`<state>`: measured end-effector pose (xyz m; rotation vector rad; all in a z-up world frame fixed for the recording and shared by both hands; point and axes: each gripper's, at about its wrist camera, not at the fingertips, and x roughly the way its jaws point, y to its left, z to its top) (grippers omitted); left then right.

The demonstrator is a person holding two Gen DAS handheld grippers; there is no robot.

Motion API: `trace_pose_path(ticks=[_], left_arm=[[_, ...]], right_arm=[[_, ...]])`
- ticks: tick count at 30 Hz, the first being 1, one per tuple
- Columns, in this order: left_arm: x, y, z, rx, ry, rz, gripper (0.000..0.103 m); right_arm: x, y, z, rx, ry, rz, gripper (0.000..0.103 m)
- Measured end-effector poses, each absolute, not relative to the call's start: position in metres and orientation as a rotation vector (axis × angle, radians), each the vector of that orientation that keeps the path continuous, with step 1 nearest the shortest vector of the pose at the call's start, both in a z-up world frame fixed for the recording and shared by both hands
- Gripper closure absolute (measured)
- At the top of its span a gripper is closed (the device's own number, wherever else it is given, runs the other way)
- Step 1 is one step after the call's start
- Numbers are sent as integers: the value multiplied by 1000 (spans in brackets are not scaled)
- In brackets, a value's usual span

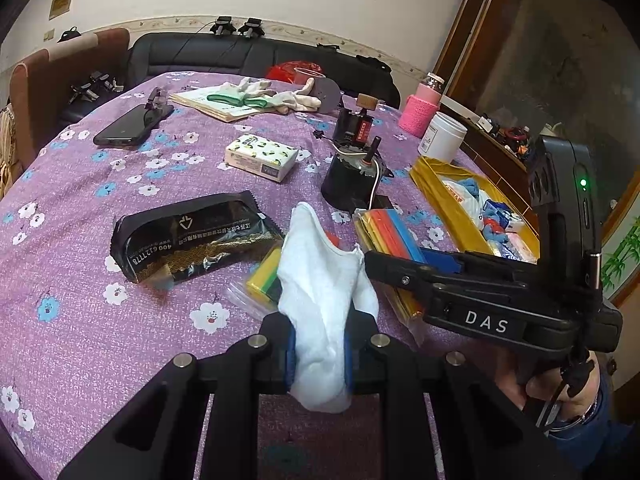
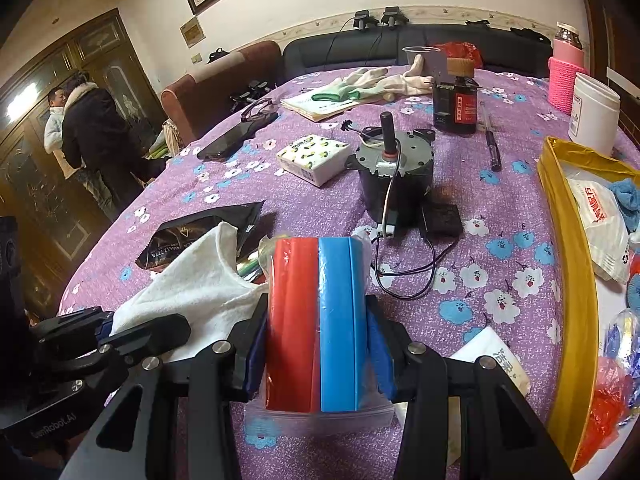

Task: Organize soft objects
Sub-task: 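Hold white sock with left tool while right tool holds sponge pack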

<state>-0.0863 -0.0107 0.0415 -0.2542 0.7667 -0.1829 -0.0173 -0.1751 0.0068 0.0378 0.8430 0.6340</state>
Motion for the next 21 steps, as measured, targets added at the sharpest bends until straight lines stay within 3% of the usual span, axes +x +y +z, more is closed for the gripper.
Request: trace_pose_path(ticks=[21], left_arm=[[-87, -11, 42, -254, 767, -182, 86]], right_arm=[[-17, -176, 8, 39, 842, 632, 55]])
